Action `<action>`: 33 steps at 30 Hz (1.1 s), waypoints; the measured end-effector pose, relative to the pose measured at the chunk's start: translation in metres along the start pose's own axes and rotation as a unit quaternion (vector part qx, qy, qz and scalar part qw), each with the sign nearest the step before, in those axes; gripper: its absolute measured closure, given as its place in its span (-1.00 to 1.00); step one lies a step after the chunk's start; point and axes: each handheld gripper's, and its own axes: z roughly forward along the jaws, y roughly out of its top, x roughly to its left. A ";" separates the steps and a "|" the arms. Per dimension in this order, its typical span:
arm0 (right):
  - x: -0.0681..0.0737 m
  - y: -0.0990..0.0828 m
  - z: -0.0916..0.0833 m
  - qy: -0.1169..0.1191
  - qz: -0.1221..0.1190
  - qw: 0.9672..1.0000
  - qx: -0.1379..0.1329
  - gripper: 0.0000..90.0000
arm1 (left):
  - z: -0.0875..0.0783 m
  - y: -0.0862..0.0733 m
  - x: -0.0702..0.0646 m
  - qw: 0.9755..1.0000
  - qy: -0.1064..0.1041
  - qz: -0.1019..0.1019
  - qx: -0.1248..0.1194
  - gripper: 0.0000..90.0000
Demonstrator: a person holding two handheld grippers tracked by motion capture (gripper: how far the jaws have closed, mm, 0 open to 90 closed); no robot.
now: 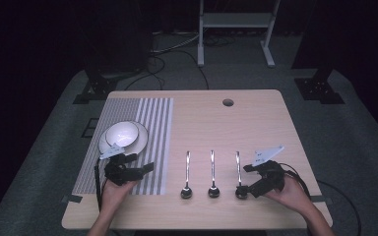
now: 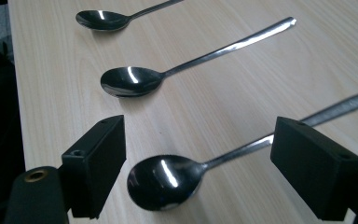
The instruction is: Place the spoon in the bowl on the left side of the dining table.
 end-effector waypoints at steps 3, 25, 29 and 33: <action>0.003 0.008 0.006 0.010 -0.014 1.000 0.010 -0.56 | 0.001 0.000 -0.001 1.000 0.006 0.005 0.006 -0.93; 0.031 0.052 0.044 0.047 -0.117 0.990 0.067 0.10 | 0.002 -0.001 0.002 1.000 0.006 0.003 0.013 -0.92; 0.037 0.057 0.055 0.047 -0.145 0.984 0.088 0.31 | 0.002 -0.001 0.002 1.000 0.006 0.005 0.013 -0.92; 0.041 0.062 0.063 0.047 -0.166 0.979 0.106 0.46 | 0.002 -0.001 0.003 1.000 0.006 0.005 0.014 -0.92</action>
